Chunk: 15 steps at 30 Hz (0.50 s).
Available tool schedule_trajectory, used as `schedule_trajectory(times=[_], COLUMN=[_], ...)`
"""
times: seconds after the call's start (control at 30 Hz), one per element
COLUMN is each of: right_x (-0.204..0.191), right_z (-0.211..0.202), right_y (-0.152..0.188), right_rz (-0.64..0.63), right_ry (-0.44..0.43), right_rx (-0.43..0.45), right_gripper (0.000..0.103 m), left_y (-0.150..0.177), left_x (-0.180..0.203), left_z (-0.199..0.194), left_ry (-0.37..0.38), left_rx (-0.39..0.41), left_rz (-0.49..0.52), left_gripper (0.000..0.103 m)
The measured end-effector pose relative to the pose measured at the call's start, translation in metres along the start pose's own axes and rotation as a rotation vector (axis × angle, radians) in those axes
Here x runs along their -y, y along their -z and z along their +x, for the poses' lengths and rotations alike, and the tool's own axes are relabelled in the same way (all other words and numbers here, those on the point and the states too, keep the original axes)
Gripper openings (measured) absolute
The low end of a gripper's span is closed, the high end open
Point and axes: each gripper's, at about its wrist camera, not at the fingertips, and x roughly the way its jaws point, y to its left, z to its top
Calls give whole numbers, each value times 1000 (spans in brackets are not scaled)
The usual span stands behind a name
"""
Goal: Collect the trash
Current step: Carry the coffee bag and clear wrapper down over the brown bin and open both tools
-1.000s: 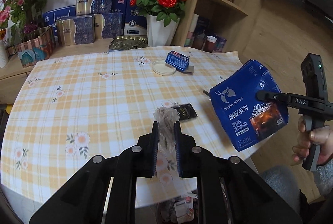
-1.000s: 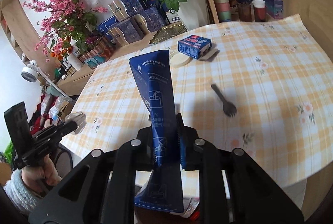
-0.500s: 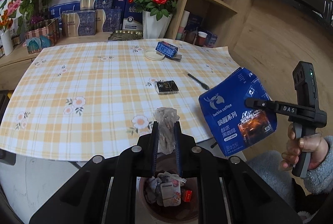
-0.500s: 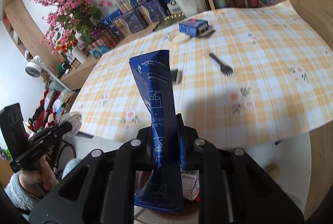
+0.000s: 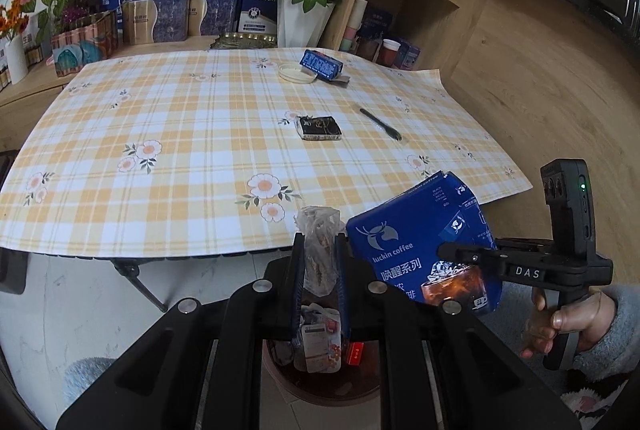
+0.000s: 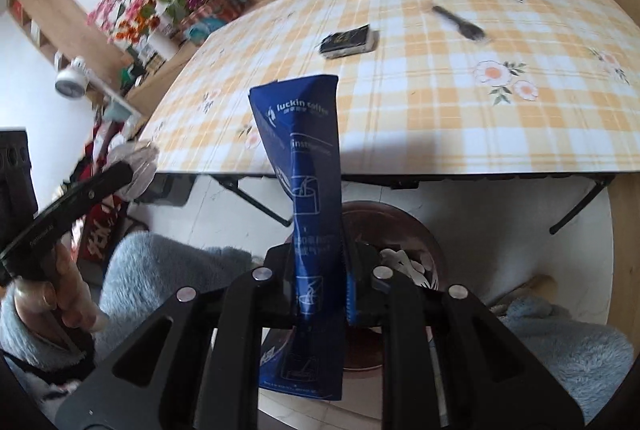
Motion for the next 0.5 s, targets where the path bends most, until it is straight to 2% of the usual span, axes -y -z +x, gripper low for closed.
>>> schedule_trajectory(times=[0.13,0.27,0.37,0.5], right_x=[-4,-9,-5,9], right_z=[4,16,35,59], right_y=[4,12,20,23], right_rz=[-6,-18,7,64], right_ry=[-50,-56,-35,37], right_rx=[-37,-98,-167,-226], right_gripper=[19,19,19,19], left_y=[3,4,5,9], left_x=[-4,-8,-10,-9], left_z=[1,3,6,10], left_ry=[-1,-6,-3,-1], left_rx=[-4,-7,-16,-34], left_rz=[-9,-27,-31,-25], left_gripper=[14,14,14,14])
